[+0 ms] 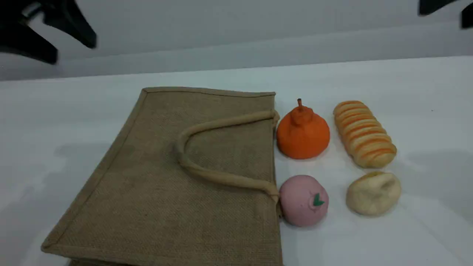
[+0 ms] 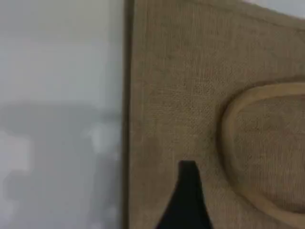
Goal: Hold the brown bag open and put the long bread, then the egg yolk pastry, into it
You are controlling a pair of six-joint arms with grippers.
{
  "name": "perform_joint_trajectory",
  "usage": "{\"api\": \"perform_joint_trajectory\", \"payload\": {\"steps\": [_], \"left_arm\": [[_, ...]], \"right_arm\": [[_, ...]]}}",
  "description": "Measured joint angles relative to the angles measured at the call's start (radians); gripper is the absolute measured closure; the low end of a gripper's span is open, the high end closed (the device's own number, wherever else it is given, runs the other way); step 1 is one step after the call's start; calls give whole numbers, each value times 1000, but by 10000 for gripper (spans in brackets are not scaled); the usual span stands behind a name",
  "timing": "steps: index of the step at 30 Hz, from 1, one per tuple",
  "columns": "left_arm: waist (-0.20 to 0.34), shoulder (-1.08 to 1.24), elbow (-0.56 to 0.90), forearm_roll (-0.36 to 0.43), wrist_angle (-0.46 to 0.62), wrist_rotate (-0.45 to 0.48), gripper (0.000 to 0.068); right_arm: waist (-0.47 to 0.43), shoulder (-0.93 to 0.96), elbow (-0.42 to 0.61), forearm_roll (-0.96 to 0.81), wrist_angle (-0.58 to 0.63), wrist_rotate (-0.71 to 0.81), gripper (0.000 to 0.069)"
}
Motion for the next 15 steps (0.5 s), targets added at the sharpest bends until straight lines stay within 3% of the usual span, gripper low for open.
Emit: {"api": "perform_joint_trajectory", "payload": {"steps": [8,15], "left_arm": [[-84,210,-59,-13,-16,-3,146],[-158,330,-99,-9,-46,-15,146]], "right_arm": [[78,194,-77,64,2,-65,255],[80,225,-77,64,-2,-63,255]]}}
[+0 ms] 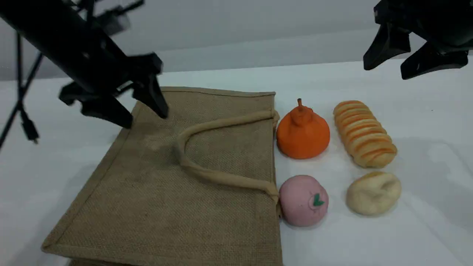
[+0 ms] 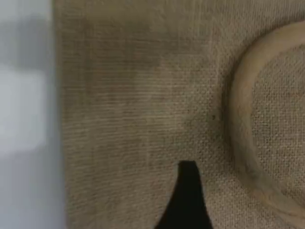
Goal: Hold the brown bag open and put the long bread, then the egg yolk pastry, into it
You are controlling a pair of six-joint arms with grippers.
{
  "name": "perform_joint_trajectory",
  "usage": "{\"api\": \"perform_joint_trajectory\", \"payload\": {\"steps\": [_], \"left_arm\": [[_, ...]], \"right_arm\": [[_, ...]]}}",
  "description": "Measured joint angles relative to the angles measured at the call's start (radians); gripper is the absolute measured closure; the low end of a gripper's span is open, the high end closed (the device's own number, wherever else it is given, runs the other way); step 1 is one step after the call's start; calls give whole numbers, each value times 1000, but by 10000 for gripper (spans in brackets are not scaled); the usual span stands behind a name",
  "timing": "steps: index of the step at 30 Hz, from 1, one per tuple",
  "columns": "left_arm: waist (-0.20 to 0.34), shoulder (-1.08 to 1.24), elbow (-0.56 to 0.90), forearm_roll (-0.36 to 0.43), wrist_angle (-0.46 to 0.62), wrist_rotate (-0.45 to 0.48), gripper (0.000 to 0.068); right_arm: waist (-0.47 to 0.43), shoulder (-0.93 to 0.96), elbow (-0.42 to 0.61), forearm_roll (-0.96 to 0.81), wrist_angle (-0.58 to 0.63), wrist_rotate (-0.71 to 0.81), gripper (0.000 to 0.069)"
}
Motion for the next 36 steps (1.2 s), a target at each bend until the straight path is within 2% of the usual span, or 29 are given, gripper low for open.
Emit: {"api": "perform_joint_trajectory", "payload": {"steps": [16,19,26,28,31,36], "left_arm": [[-66,204,-137,8,17,-49,146],[-78,223,-158,51,10,-84,146],[-97,254,-192,241,21,-264,157],[-100,254,-192,269,15,-288,170],[-107,255,-192,263,3,-288,202],[-112,255,-192,257,3,-288,325]], "right_arm": [[0,-1,1,0,0,4,255],[0,-1,1,0,0,3,255],[0,-1,1,2,0,3,255],[0,-1,1,2,0,3,255],[0,-1,1,2,-1,3,255],[0,-1,1,2,-12,3,255]]}}
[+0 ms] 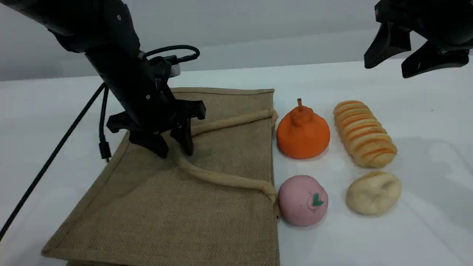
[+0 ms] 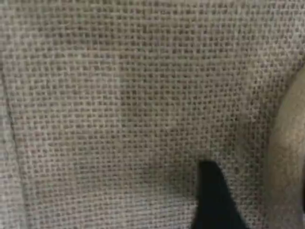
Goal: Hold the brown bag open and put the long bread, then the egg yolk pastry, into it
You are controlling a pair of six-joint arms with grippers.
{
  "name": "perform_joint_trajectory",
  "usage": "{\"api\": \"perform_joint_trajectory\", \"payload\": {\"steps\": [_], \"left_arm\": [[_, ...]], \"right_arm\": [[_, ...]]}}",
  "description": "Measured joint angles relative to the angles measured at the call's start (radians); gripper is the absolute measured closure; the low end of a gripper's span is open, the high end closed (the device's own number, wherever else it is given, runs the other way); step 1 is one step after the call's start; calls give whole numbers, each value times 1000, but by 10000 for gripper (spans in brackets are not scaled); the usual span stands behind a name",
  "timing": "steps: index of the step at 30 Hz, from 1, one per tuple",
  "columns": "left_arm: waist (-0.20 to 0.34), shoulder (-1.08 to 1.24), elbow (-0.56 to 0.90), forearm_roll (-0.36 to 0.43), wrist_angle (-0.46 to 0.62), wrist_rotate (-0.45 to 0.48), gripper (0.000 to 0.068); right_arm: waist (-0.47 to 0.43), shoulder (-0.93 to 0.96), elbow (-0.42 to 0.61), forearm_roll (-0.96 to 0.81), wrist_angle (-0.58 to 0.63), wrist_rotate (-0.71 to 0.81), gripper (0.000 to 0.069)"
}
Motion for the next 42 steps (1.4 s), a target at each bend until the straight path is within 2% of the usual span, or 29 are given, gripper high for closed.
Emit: {"api": "perform_joint_trajectory", "payload": {"steps": [6,9,13,16,20,25,31,35,40,42], "left_arm": [[0,0,0,-25,0,0,536],[0,0,0,-25,1,-3,582],[0,0,0,-25,2,5,583],[0,-14,-29,-19,58,44,583],[2,-56,-120,-2,204,120,583],[4,-134,-261,84,397,133,583],[21,-236,-407,164,591,216,583],[22,-285,-468,159,677,300,584],[22,-347,-511,84,678,428,586],[22,-371,-526,79,678,470,586]], "right_arm": [[0,0,0,0,-2,0,255],[0,0,0,0,-3,0,255],[0,0,0,0,-24,0,255],[0,0,0,0,-24,0,255],[0,0,0,0,-23,0,255],[0,0,0,-1,-22,0,255],[0,0,1,-3,-22,0,255],[0,0,1,-3,-26,0,255],[0,0,1,-3,-33,0,255],[0,0,1,-3,-33,0,255]]}}
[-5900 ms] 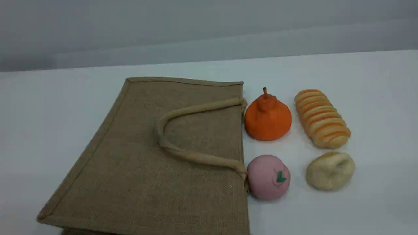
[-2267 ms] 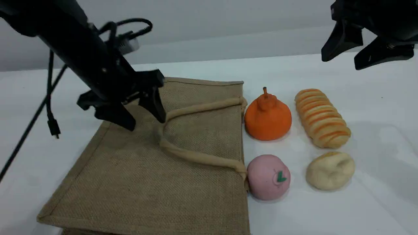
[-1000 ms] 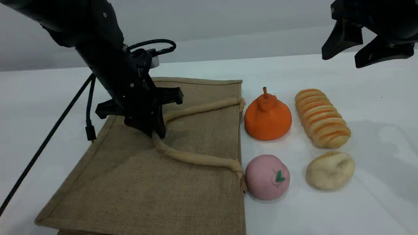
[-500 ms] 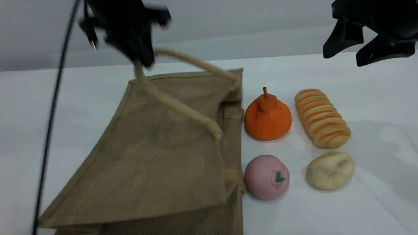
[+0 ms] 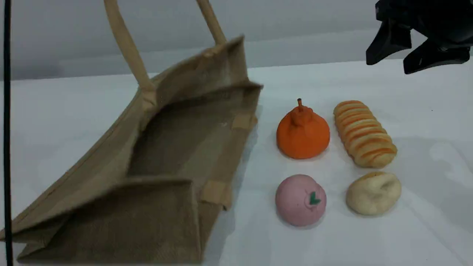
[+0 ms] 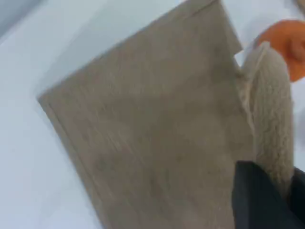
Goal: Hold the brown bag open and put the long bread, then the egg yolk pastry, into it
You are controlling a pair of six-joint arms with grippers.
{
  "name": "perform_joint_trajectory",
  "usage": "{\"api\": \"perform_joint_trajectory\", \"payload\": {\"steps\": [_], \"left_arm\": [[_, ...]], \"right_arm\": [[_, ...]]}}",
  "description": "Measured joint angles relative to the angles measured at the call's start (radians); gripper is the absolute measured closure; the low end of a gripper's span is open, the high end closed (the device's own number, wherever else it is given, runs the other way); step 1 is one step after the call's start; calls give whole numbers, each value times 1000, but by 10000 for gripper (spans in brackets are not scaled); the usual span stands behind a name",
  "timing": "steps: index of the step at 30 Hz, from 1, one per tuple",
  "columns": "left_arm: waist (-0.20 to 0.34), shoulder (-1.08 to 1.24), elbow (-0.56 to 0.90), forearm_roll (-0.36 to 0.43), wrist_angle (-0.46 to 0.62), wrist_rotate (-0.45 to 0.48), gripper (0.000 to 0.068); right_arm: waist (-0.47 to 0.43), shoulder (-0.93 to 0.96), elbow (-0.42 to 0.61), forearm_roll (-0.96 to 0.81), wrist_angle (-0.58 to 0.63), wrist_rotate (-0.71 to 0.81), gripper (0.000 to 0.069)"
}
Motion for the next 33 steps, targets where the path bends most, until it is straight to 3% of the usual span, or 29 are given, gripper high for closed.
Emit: {"api": "perform_joint_trajectory", "payload": {"steps": [7,14,19,23,33], "left_arm": [[0,-45,-38,-1,-5,155,587],[0,-56,-66,-62,-5,250,587],[0,-61,-72,-63,-6,252,587],[0,-61,-72,-109,-6,290,587],[0,-60,-72,-151,-6,290,587]], "right_arm": [[0,4,0,0,24,-61,255],[0,62,0,2,10,-72,255],[0,127,0,13,-35,-72,255],[0,176,-6,50,-70,-112,255],[0,315,-121,156,-81,-262,255]]}}
